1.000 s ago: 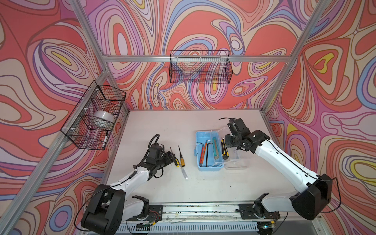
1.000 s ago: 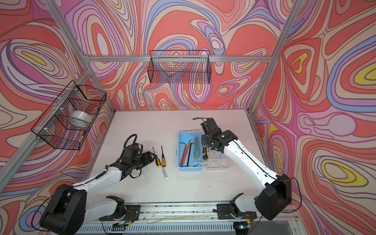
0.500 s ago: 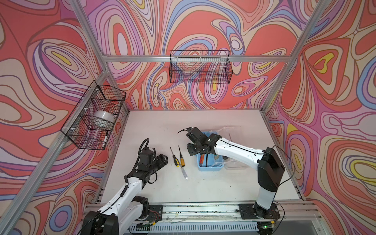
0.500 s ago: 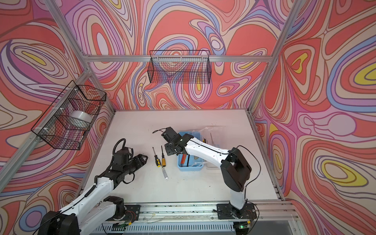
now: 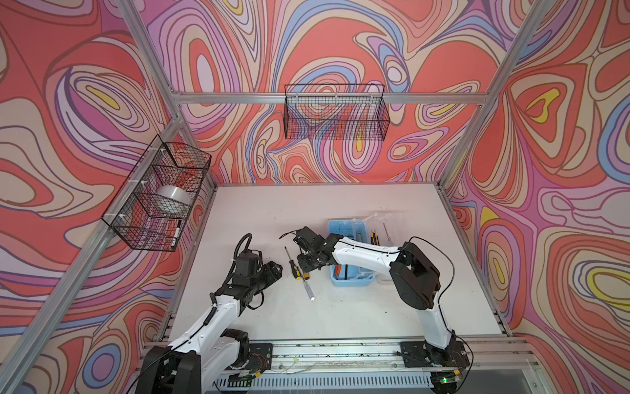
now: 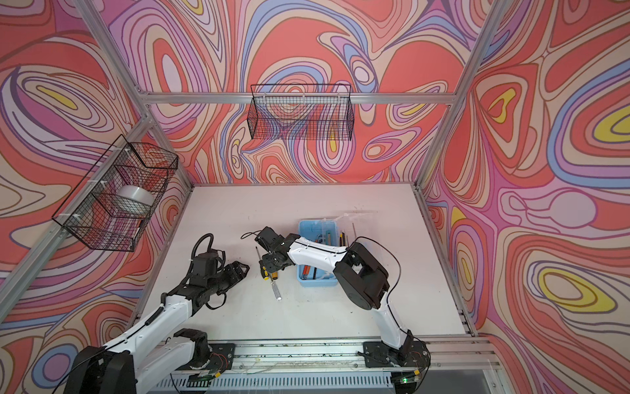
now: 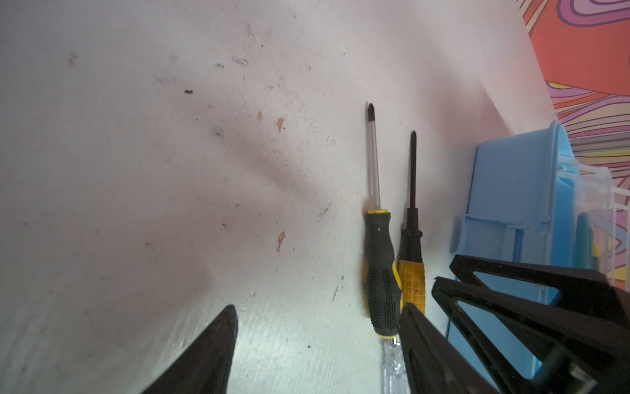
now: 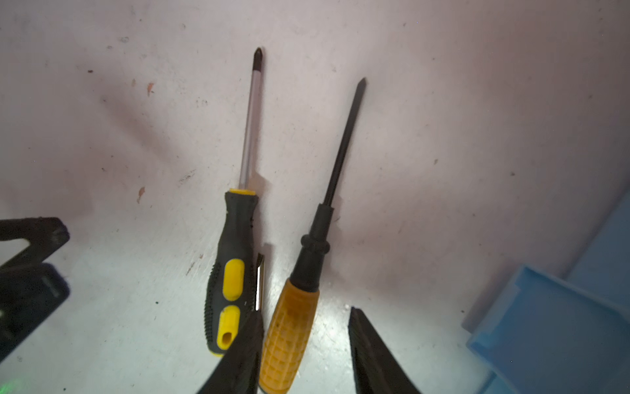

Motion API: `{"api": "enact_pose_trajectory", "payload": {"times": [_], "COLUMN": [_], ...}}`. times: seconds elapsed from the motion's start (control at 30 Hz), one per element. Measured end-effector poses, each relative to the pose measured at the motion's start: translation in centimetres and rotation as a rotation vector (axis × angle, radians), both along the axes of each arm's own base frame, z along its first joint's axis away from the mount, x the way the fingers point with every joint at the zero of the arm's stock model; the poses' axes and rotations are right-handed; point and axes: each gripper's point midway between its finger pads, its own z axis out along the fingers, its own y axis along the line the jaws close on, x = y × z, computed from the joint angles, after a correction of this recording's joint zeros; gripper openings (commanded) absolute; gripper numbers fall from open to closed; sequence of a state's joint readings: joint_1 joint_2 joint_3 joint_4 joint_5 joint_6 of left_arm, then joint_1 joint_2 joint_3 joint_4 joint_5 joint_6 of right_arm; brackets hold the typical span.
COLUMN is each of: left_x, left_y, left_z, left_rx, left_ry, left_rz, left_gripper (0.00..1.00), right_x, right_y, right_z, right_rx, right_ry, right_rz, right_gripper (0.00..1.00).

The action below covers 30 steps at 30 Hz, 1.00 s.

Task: Pack the tool kit
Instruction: 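Lower the right gripper around the yellow-handled screwdriver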

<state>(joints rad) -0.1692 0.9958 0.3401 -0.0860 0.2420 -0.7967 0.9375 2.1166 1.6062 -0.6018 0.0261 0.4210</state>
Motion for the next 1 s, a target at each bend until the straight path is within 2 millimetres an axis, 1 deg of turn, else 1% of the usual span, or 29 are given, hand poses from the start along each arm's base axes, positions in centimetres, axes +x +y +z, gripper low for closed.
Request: {"api": "enact_pose_trajectory", "payload": {"times": [0.13, 0.23, 0.43, 0.63, 0.7, 0.83, 0.9, 1.0], "left_x": [0.0, 0.1, 0.1, 0.2, 0.3, 0.3, 0.2, 0.2], "left_y": [-0.1, -0.1, -0.2, -0.2, -0.3, -0.3, -0.3, -0.3], "left_z": [-0.1, -0.1, -0.2, -0.2, -0.2, -0.4, -0.5, -0.7], "left_rx": [-0.001, -0.003, -0.006, -0.009, -0.009, -0.008, -0.007, -0.006], "left_ry": [0.005, 0.003, 0.006, 0.002, 0.002, 0.008, 0.013, 0.016], "left_rz": [-0.003, -0.004, -0.007, -0.009, -0.009, -0.009, -0.009, -0.009], "left_gripper": [0.75, 0.75, 0.75, 0.75, 0.75, 0.75, 0.74, 0.74], "right_x": [-0.2, -0.2, -0.4, -0.7, -0.7, -0.6, -0.5, -0.5], "right_y": [-0.1, -0.1, 0.4, 0.4, 0.3, 0.2, 0.1, 0.1], "right_z": [-0.8, -1.2, -1.4, -2.5, -2.6, -2.7, -2.7, -2.7], "right_rx": [-0.013, -0.017, -0.017, -0.038, -0.042, -0.048, -0.052, -0.053], "right_ry": [0.015, 0.022, 0.023, 0.037, 0.038, 0.036, 0.033, 0.031], "right_rz": [-0.007, -0.011, -0.003, 0.001, 0.001, -0.006, -0.010, -0.010], "right_gripper": [0.36, 0.36, 0.38, 0.37, 0.35, 0.24, 0.22, 0.14]}}
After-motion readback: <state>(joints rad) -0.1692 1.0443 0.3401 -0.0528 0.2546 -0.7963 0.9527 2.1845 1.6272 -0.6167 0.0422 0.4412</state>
